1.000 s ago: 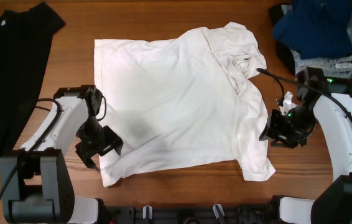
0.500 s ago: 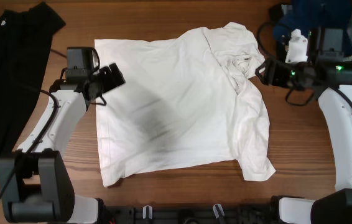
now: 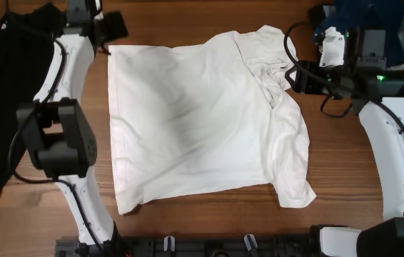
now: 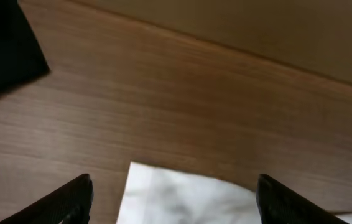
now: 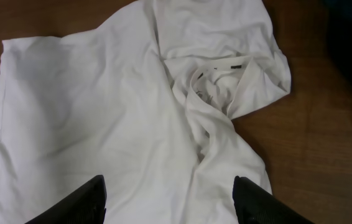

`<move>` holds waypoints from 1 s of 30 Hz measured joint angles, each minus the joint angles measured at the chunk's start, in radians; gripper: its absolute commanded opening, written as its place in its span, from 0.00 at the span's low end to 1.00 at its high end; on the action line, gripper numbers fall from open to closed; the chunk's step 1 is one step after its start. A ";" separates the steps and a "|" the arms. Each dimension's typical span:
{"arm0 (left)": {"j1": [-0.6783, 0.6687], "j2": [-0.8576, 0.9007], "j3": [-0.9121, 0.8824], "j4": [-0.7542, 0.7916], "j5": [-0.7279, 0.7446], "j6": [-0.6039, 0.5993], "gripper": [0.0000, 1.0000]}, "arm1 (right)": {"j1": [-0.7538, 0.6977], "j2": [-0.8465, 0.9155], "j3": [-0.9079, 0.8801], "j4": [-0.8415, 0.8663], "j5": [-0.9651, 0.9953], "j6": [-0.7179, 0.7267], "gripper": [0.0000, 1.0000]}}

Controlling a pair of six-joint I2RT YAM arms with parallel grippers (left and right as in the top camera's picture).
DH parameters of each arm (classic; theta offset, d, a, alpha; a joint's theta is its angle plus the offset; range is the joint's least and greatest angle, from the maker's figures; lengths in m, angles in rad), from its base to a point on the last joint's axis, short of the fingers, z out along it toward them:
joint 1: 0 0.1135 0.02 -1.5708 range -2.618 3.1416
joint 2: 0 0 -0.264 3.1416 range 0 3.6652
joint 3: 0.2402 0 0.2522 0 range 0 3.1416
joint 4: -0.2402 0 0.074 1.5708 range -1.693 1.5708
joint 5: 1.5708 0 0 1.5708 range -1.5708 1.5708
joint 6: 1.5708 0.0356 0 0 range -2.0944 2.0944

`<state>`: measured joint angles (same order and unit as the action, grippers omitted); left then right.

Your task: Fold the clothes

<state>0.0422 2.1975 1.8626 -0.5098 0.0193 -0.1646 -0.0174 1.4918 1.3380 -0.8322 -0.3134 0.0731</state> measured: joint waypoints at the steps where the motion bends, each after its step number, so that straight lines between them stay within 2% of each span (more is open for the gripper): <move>1: 0.000 0.020 0.022 0.002 -0.008 0.011 0.81 | 0.000 0.000 0.000 0.000 0.000 0.000 0.66; 8: 0.000 0.116 0.025 -0.014 -0.018 0.033 0.77 | 0.000 0.000 0.000 0.000 0.000 0.000 0.66; 16: 0.000 0.153 0.025 -0.026 -0.022 0.033 0.77 | 0.000 0.000 0.000 -0.042 0.001 -0.012 0.66; 20: -0.002 0.183 0.025 -0.032 -0.022 0.033 0.73 | 0.000 0.000 0.000 -0.045 0.001 -0.016 0.66; 22: -0.004 0.198 0.025 -0.034 -0.022 0.033 0.69 | 0.000 0.000 0.000 -0.046 0.001 -0.018 0.66; 24: -0.010 0.206 0.025 -0.030 -0.026 0.037 0.52 | 0.000 0.000 0.000 -0.047 0.001 -0.019 0.66; 25: -0.014 0.206 0.025 -0.026 -0.026 0.041 0.48 | 0.000 0.000 0.000 -0.050 0.001 -0.019 0.66; 30: -0.026 0.206 0.025 -0.019 -0.027 0.048 0.38 | 0.000 0.000 0.000 -0.065 0.001 -0.019 0.66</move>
<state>0.0166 2.4039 1.8874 -0.5289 -0.0074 -0.1169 -0.0174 1.4918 1.3380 -0.8974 -0.3122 0.0540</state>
